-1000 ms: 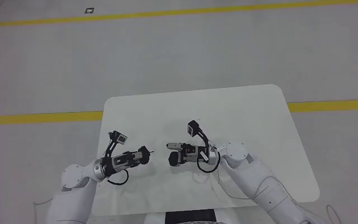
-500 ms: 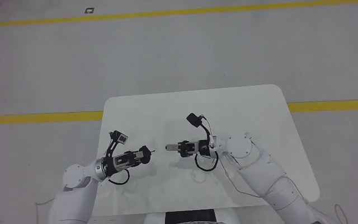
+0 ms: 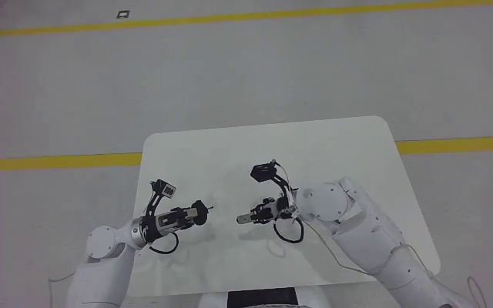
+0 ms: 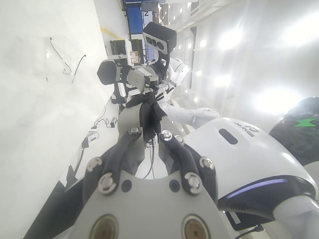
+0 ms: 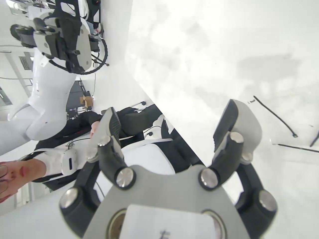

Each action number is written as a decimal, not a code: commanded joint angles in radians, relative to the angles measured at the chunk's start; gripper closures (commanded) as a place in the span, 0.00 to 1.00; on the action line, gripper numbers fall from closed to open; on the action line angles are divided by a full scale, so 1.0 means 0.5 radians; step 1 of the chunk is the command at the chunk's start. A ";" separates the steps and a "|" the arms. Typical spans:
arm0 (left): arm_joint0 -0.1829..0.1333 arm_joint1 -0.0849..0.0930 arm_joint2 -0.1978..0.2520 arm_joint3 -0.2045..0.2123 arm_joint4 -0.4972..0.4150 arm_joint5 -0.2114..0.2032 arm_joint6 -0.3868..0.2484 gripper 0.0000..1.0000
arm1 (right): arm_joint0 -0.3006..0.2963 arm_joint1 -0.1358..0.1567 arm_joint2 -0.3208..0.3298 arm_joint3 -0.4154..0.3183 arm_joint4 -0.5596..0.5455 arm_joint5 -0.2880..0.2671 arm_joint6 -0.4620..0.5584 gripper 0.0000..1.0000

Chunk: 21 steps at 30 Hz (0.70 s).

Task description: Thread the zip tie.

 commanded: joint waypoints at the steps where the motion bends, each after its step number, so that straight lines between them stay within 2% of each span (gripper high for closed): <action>1: 0.000 0.000 0.000 0.000 0.000 0.000 0.000 1.00 | -0.005 0.003 -0.017 0.011 -0.070 0.011 -0.017 0.00; 7: 0.000 0.000 0.000 0.000 0.000 0.000 0.000 1.00 | 0.129 0.010 -0.190 -0.032 -0.545 0.245 0.252 0.00; 10: 0.000 0.000 0.000 0.000 0.000 0.000 0.000 1.00 | 0.214 0.000 -0.331 -0.027 -0.737 0.306 0.378 0.00; 13: 0.000 0.000 0.000 0.000 0.000 0.000 0.000 1.00 | 0.297 -0.017 -0.467 0.012 -0.787 0.326 0.378 0.00; 21: 0.000 0.000 0.000 0.000 0.000 0.000 0.000 1.00 | 0.287 -0.016 -0.471 0.033 -0.800 0.322 0.353 0.00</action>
